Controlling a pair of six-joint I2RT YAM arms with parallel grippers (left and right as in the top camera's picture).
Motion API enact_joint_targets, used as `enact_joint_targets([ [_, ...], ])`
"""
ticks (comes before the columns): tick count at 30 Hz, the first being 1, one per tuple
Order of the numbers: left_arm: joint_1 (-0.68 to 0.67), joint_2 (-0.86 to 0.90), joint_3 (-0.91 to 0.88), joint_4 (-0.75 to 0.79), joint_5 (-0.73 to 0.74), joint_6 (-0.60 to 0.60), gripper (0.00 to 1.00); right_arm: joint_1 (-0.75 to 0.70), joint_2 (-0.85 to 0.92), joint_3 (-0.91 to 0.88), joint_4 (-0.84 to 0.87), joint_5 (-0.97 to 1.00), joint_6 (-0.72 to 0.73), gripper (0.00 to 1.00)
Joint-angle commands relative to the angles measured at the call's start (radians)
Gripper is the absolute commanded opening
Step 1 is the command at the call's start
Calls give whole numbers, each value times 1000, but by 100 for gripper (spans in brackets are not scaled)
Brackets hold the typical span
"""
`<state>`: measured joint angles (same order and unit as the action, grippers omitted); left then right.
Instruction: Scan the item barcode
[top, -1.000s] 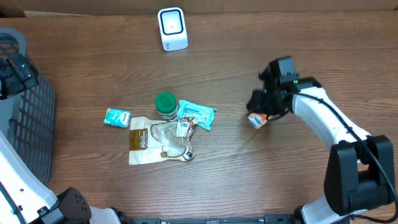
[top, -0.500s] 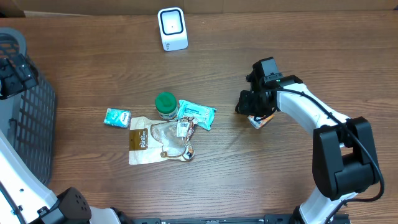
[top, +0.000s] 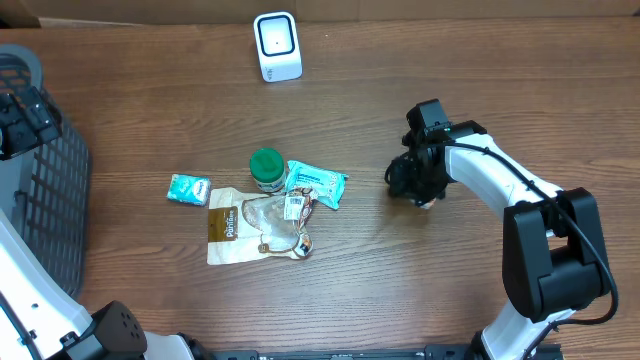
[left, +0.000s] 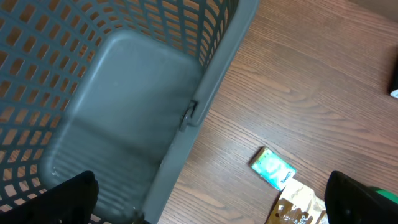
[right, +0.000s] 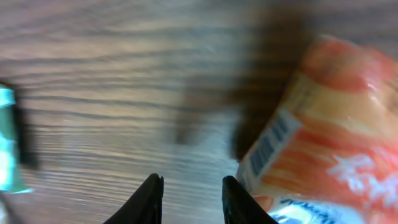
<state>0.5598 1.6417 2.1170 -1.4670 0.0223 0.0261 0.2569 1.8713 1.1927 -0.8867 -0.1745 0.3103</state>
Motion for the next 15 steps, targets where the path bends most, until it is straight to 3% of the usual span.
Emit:
enact_joint_targets([
  [1, 2, 6, 12, 2, -3, 12, 100, -10, -6, 5, -20, 85, 55, 29],
  [11, 2, 6, 12, 2, -3, 12, 100, -64, -42, 135, -168, 84, 61, 29],
  [15, 2, 6, 12, 2, -3, 12, 100, -110, -88, 153, -194, 96, 61, 33],
])
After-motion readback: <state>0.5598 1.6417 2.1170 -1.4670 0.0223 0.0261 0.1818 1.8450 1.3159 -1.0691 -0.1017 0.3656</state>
